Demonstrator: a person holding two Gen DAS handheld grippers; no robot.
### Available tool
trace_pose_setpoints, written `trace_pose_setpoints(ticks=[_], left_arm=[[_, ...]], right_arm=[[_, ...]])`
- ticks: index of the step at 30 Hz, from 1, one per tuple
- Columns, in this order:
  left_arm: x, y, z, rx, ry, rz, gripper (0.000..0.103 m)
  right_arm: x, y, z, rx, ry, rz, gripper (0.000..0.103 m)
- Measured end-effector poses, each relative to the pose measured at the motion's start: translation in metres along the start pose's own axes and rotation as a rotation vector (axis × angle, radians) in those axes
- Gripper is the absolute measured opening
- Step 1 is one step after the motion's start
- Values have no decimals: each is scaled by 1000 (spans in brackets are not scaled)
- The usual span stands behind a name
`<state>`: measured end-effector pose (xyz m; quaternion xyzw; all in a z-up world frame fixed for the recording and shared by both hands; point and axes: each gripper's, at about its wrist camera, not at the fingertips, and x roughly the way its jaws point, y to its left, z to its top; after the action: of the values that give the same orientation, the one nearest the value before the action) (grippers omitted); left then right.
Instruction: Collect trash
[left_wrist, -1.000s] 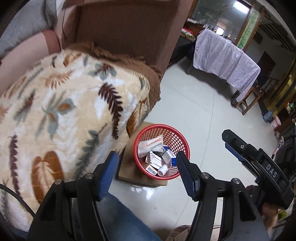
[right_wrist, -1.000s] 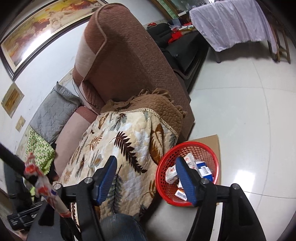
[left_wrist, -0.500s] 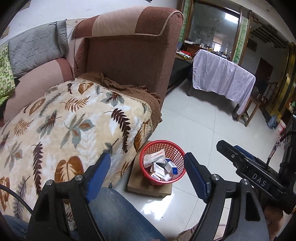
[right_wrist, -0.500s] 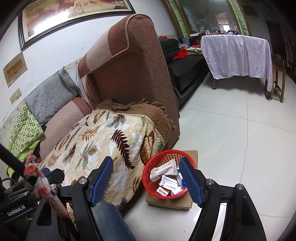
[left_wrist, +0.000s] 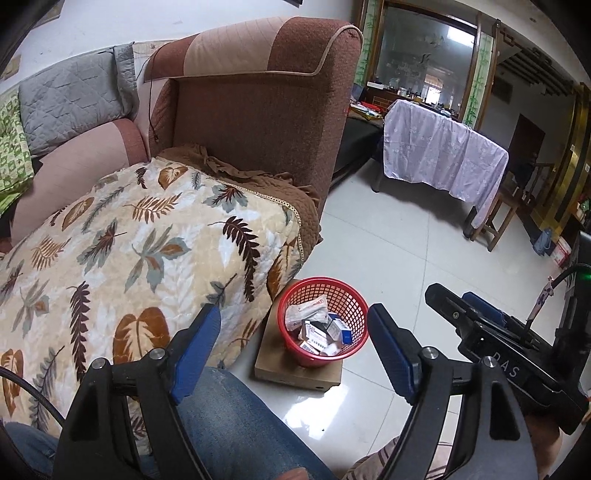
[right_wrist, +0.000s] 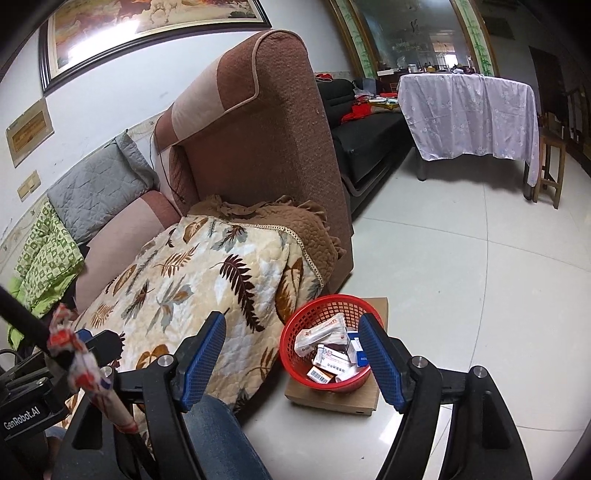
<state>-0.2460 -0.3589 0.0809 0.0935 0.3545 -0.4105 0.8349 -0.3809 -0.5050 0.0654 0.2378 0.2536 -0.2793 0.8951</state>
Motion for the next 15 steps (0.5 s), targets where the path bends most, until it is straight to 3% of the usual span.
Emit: trace_pose_setpoints(ticks=[15], left_arm=[[1, -1, 0, 1, 4, 5, 80]], right_arm=[[7, -4, -3, 7, 19, -12, 83]])
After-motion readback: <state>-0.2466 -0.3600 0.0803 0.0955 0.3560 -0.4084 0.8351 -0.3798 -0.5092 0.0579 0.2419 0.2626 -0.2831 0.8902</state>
